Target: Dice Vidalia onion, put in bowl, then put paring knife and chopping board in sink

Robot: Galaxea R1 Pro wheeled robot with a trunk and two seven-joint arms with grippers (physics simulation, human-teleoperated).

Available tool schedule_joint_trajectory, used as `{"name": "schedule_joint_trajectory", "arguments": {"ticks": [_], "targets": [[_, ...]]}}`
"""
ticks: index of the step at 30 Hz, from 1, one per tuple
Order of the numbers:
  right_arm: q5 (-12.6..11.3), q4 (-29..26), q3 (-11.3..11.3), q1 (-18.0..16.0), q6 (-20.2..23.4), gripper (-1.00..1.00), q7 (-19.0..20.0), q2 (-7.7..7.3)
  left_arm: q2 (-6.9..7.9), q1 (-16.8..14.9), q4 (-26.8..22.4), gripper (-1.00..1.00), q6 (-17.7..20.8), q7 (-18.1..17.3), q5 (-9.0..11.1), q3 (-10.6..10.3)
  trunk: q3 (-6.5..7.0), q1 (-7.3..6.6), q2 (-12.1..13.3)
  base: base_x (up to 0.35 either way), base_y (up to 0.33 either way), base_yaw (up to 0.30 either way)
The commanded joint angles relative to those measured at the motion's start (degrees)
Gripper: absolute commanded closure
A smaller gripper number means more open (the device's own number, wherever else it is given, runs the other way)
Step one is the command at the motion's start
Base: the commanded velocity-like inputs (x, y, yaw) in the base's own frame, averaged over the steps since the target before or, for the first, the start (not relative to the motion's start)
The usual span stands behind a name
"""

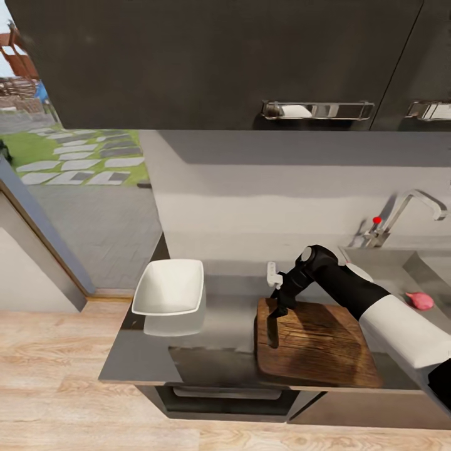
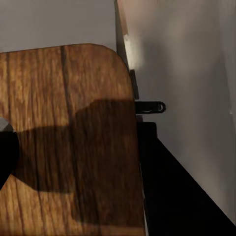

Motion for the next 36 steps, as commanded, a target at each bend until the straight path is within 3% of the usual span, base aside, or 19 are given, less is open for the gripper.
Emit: {"name": "schedule_joint_trajectory", "arguments": {"ticks": [1,36], "targets": [[0.0,-0.1,0.1,-0.1,0.7,1.00,0.0,0.01,0.03,0.0,0.0,-1.00,-0.1,0.0,0.4,-0.1,-0.01,0.04,-0.1,0.000,0.000,0.000],[0.2,-0.1,0.1,-0.1,0.8,1.00,0.0,0.27,0.00,0.0,0.7,-1.00,-0.2,0.0,0.3,-0.1,3.11,0.04,-0.1,0.000,0.000,0.000]]}}
